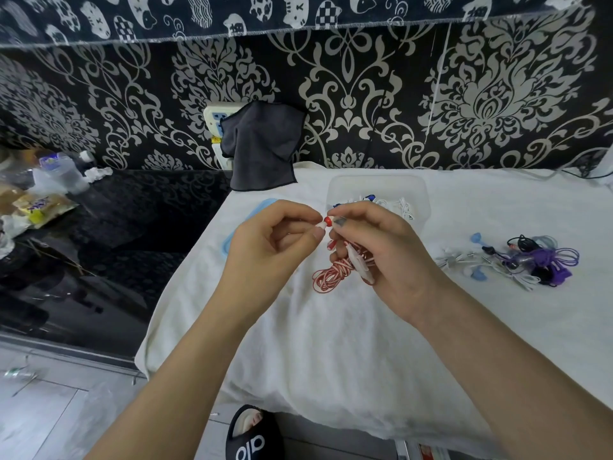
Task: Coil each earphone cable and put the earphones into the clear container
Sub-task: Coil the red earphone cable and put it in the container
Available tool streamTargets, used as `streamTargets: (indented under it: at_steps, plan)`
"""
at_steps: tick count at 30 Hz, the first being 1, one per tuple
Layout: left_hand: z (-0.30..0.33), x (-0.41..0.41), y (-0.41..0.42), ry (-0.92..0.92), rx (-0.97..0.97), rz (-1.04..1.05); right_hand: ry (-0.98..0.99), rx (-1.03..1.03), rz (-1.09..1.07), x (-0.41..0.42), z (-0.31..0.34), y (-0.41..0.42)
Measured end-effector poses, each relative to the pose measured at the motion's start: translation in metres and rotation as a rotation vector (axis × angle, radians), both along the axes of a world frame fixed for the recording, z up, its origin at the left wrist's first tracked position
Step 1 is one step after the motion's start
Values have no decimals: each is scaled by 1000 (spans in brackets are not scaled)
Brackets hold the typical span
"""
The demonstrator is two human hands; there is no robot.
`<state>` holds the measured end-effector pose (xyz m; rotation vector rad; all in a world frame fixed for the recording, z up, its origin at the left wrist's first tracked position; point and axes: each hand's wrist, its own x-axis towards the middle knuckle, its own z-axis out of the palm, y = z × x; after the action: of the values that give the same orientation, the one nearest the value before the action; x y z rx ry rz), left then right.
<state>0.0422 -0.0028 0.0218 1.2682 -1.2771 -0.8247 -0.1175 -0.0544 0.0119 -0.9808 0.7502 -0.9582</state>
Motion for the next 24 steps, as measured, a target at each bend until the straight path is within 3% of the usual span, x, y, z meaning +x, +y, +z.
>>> streamTargets:
  at_steps: [10,19,24]
  plan:
    - [1,2,-1,-99,23,-39,261,-281,-126,-3,1,4]
    - [1,0,1,-290,-1,-32,214,-243,-116,-2,2,5]
    - [3,0,2,-306,-16,-23,232,-235,-88,-2,4,7]
